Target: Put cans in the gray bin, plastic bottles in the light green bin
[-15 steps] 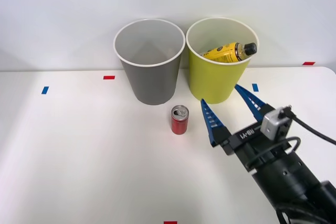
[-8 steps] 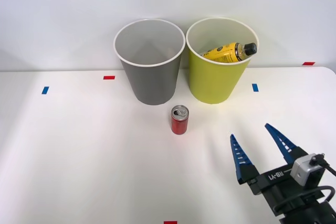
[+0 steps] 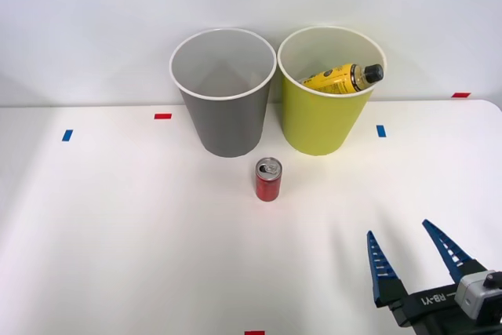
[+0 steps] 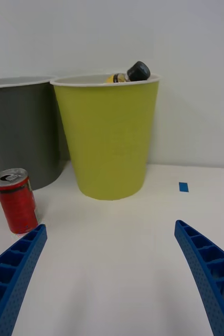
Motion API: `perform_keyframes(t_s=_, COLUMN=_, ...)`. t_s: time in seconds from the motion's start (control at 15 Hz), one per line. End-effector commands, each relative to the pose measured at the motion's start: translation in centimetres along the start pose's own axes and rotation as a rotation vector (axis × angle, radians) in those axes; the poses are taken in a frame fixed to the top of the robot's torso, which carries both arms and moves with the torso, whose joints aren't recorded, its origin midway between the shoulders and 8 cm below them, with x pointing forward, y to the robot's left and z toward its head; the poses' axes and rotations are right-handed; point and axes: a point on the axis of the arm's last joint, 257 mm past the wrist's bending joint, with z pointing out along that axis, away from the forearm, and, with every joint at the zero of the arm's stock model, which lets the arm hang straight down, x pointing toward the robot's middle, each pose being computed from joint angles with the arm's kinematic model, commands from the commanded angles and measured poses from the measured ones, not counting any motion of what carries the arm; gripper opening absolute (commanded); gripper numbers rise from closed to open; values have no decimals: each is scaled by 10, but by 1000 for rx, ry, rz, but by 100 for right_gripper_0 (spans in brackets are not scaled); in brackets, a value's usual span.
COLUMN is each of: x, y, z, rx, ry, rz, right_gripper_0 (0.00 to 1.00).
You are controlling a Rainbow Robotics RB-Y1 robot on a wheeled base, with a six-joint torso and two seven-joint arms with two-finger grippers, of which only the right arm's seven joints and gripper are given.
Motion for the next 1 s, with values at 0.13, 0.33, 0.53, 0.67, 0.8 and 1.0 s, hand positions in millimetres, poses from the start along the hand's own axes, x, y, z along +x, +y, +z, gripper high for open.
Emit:
perform_keyframes(t_s=0.13, x=33, y=-3, z=1, rx=59, ry=-36, rz=-51, right_gripper_0=83)
perform_keyframes(t_s=0.33, x=38, y=11, z=-21, rx=6, ry=-84, rz=44, right_gripper_0=83)
perform_keyframes(t_s=0.53, x=38, y=18, z=-49, rx=-25, ry=-83, rz=22, right_gripper_0=83)
perform_keyframes(t_s=0.67, x=41, y=18, z=-65, rx=-8, ry=-69, rz=-33, right_gripper_0=82)
perform_keyframes(t_s=0.8, x=45, y=15, z=-77, rx=30, ry=-49, rz=-73, right_gripper_0=83)
perform_keyframes(t_s=1.0, x=59, y=11, z=-96, rx=59, ry=-43, rz=-54, right_gripper_0=83)
